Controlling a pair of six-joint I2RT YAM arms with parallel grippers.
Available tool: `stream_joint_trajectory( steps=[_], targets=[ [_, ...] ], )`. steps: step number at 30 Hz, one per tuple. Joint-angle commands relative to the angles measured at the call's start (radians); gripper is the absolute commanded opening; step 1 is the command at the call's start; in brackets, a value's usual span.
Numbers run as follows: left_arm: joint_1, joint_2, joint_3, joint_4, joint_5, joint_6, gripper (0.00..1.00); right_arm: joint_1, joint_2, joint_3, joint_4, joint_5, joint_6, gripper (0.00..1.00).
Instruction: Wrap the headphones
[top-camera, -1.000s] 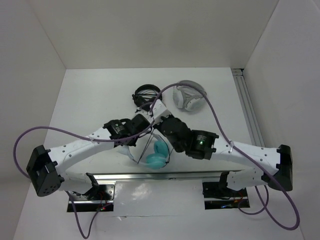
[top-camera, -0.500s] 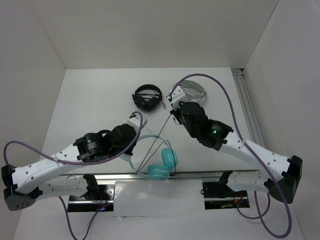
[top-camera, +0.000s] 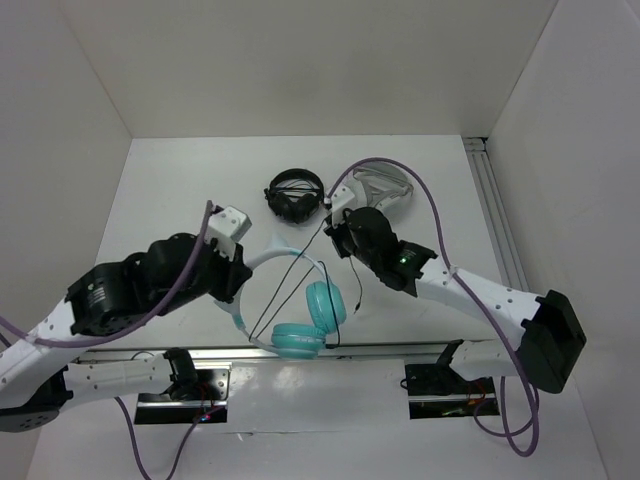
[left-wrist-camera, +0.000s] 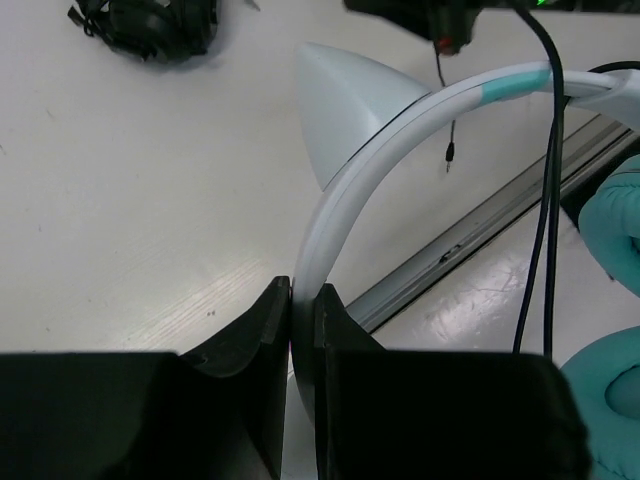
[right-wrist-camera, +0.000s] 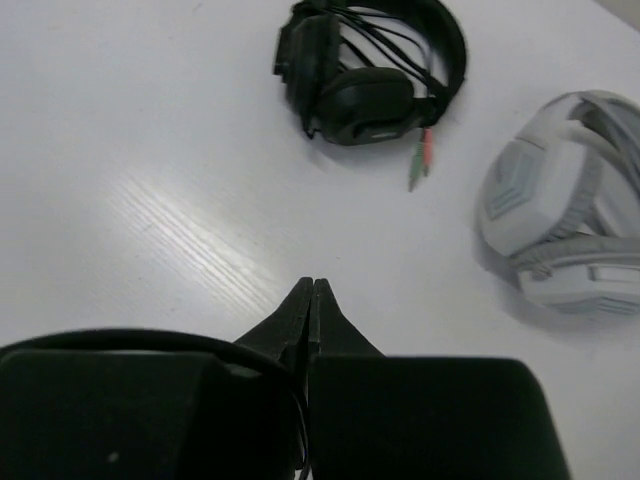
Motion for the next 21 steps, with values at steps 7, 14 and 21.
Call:
stream_joint_trajectory(
  steps=[7, 14, 21],
  targets=[
    [-0.007, -0.024, 0.122, 0.066, 0.058, -0.082, 0.0, -0.007, 0.08, -0.114, 0.468, -0.4, 0.171, 0.31],
    [-0.007, -0.011, 0.154, 0.115, -0.045, -0.204, 0.0, 0.004, 0.266, -0.212, 0.914, -0.51, 0.32, 0.4],
    [-0.007, 0.055, 0.29, 0.019, -0.146, -0.261, 0.0, 0.015, 0.553, -0.275, 1.24, -0.549, 0.448, 0.1]
  ],
)
